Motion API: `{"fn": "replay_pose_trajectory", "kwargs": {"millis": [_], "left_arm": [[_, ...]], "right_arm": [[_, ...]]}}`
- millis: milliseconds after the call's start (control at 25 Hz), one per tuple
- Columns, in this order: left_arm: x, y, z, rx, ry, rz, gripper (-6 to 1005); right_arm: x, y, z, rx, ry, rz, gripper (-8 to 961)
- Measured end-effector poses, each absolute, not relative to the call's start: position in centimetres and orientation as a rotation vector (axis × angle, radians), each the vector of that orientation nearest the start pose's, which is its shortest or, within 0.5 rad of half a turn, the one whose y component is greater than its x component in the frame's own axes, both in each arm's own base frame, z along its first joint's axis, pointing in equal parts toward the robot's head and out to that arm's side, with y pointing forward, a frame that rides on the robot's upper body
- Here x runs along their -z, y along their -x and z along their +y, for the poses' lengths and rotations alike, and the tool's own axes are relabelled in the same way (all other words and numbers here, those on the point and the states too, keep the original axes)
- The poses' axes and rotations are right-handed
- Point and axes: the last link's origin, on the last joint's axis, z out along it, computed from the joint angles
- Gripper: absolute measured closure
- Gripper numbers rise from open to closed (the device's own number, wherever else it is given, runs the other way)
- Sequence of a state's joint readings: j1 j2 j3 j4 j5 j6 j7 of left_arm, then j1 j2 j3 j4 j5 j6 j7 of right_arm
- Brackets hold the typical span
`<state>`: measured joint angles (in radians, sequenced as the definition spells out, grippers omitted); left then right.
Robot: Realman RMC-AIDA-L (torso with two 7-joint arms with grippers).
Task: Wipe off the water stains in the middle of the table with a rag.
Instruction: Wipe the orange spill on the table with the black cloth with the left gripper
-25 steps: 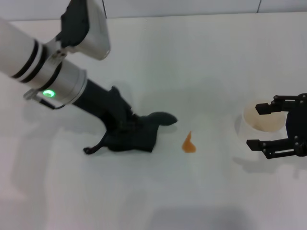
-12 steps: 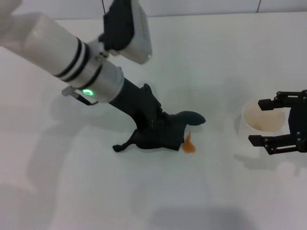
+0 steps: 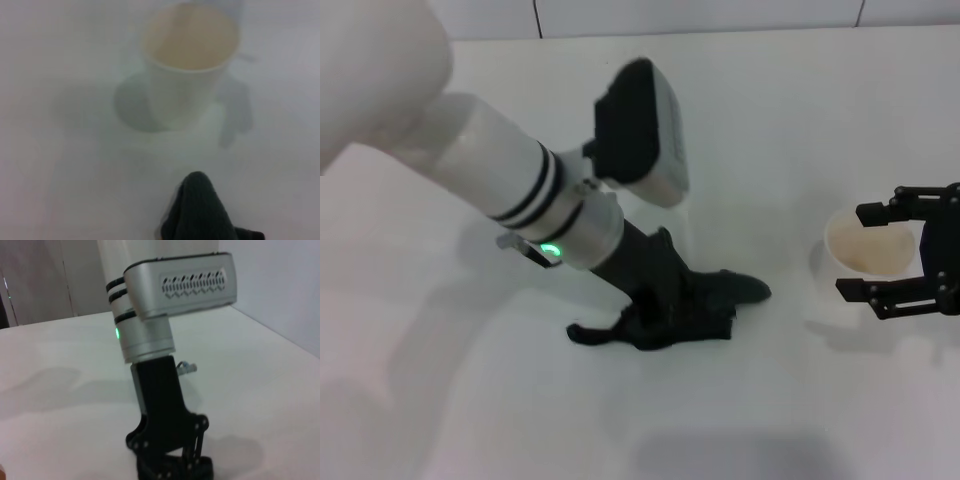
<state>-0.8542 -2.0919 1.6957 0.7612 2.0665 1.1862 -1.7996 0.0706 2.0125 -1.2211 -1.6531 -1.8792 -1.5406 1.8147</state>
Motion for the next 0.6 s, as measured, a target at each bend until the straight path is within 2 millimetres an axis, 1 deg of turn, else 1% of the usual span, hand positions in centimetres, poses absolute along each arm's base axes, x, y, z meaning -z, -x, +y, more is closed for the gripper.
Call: {"fn": "replay_pose_trajectory", "kwargs": {"millis": [320,480,600], "left_arm": [[13.2,13.6,33.5,-0.301,3.218,0.074,876],[13.3,13.4,33.5,-0.301,3.212,0.104,876],[13.1,13.4,34.2,-0.298,3.178,0.107,876]], "right_arm": [[-7.1,-21.3,26.7,-0.247,2.749,0.313,125],[-7.1,-21.3,26.7,-0.249,2.749,0.313,125],[-7.1,-21.3,26.7,-0.253,2.749,0.315,125]]}}
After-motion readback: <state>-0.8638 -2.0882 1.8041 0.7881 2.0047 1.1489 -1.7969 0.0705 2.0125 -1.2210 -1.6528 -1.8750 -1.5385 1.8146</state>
